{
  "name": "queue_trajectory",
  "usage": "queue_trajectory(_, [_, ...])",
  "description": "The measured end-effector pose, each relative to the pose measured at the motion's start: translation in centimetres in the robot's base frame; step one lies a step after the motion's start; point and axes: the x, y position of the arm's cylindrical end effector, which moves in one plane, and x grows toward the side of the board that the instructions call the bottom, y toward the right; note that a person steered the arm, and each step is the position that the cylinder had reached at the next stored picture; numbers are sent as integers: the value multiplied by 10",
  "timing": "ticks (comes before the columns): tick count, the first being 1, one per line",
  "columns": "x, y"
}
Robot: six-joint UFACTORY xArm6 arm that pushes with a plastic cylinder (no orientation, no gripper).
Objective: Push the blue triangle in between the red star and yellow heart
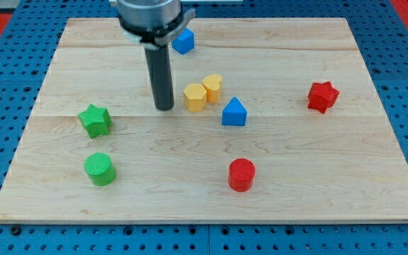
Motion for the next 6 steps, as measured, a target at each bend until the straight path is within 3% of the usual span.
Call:
queue_trajectory(1, [23,65])
queue_trajectory(3, [-6,97])
queue_trajectory(5, [-4,158])
queue_trajectory(6, [-27,166])
